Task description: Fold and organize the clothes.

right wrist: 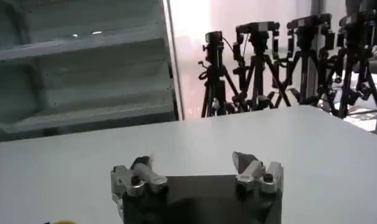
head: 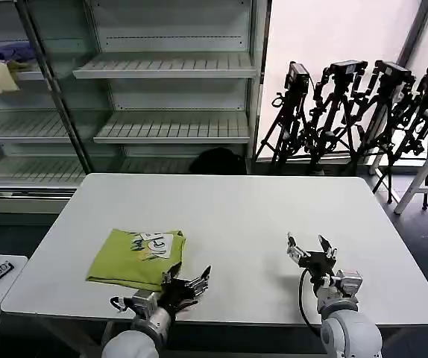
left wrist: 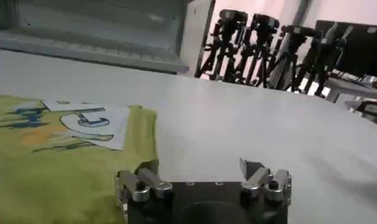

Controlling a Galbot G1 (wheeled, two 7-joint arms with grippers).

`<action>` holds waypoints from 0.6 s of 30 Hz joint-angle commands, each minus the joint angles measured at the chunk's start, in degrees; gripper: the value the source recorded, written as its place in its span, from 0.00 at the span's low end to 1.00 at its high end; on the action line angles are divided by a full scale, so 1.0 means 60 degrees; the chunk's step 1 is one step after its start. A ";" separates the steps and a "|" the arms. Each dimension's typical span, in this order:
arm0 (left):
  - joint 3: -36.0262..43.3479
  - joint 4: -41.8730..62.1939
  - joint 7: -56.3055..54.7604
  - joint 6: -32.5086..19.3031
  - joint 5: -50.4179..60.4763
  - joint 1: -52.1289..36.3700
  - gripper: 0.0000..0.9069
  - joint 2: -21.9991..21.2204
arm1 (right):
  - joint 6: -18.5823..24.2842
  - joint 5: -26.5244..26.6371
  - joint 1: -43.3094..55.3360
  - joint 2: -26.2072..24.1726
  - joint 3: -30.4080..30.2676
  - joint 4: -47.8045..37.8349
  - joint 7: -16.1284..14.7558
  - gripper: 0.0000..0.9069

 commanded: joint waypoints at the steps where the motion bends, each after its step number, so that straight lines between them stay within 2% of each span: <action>1: -0.1680 -0.0644 0.0221 -0.0842 -0.0859 -0.0047 1.00 0.0261 | 0.0003 0.0021 -0.0028 -0.0021 0.0045 0.0033 -0.0026 1.00; 4: -0.3293 -0.0430 0.0640 -0.1118 -0.0983 -0.0179 1.00 0.0840 | -0.0014 0.0047 -0.0013 -0.0055 0.0092 0.0059 -0.0052 1.00; 5: -0.4314 -0.0081 0.0712 -0.1150 -0.0974 -0.0285 1.00 0.1193 | -0.0018 0.0061 0.0003 -0.0093 0.0097 0.0070 -0.0061 1.00; 9: -0.5840 0.0821 0.1122 -0.1053 -0.1175 -0.0341 1.00 0.2342 | -0.0049 0.0077 0.0104 -0.0167 0.0058 0.0022 -0.0066 1.00; 14: -0.6004 0.1258 0.1314 -0.0804 -0.1172 -0.0292 1.00 0.2933 | -0.0075 0.0013 0.0260 -0.0119 -0.0140 -0.0057 -0.0040 1.00; 18: -0.5678 0.1343 0.1432 -0.0745 -0.1049 -0.0289 1.00 0.2737 | -0.0092 -0.0082 0.0286 -0.0089 -0.0247 -0.0027 -0.0032 1.00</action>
